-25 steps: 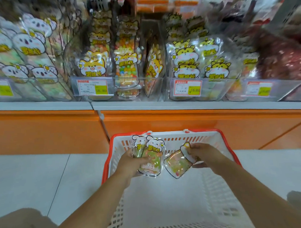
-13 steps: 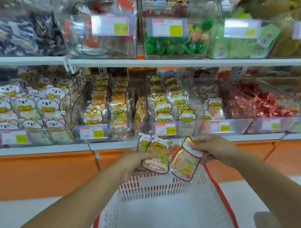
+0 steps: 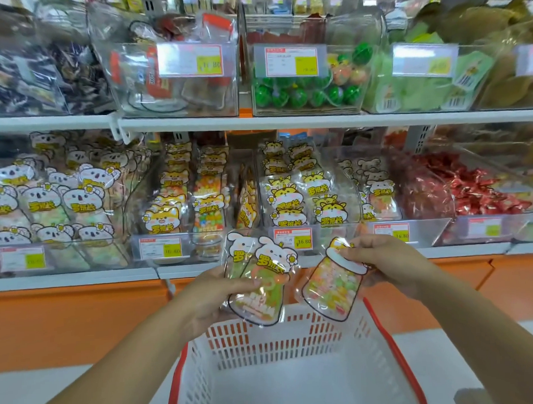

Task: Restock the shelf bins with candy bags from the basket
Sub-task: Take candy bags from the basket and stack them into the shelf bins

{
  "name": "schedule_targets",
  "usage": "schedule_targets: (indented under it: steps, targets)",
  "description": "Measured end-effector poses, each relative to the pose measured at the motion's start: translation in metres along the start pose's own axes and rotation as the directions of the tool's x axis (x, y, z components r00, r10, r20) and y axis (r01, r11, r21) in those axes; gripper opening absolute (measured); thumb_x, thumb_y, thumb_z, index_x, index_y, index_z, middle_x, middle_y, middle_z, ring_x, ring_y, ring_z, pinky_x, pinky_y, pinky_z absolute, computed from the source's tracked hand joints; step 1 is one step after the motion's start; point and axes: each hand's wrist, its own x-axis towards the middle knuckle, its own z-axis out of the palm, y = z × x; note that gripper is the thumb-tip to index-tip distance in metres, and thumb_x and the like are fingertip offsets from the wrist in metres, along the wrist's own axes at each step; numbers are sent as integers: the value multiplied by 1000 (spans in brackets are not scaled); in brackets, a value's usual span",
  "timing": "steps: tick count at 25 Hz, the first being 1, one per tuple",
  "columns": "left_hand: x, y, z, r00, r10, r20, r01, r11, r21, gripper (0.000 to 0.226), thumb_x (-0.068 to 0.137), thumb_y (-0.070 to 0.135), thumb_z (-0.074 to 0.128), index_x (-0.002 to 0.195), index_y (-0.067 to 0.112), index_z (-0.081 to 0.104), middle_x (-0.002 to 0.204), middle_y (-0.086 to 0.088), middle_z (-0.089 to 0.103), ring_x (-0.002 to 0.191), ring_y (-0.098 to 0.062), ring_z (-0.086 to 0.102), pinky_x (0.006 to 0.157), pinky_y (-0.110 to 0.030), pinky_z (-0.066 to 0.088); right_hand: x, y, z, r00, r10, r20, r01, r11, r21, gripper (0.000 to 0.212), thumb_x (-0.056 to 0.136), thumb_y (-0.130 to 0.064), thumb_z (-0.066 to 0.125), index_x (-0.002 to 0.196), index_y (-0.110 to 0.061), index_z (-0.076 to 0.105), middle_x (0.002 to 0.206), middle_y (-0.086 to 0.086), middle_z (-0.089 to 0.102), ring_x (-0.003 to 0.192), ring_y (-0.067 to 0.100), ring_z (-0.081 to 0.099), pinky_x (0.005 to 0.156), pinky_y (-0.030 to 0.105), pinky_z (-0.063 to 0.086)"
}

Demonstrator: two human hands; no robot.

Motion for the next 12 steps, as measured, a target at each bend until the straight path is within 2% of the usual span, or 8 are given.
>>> schedule_targets:
  steps: [4,7,10,12]
  targets:
    - [0,7,-9,994,92,-62,-94,995,-24,39,73,15,82,108,16,65,97,-7,76,100,-28,69,98,-48,48,3,-6,5,999,-17,-27,19,998,66,12,87,-17,68,80,-7,66,67,3,66,54,15,63,44,23,49]
    - [-2,10,-6,985,155,-78,-162,983,-92,40,74,13,81,108,24,64,98,-2,76,99,-21,69,92,-40,46,7,-8,11,997,-13,-72,23,990,136,3,89,-13,66,86,-14,68,80,5,64,62,19,62,47,27,49]
    - [-2,10,2,979,193,-72,-202,969,-141,43,75,12,80,113,22,63,98,-1,76,98,-18,69,85,-34,45,9,-13,16,996,-42,-83,57,982,178,18,91,-5,60,102,-19,66,96,6,58,61,21,54,43,27,48]
    - [-1,10,8,979,187,-78,-197,967,-159,44,75,13,80,114,24,60,98,1,76,99,-18,67,92,-38,42,9,-16,21,996,-58,-61,68,979,192,32,93,0,54,112,-23,66,110,3,57,73,26,56,45,28,50]
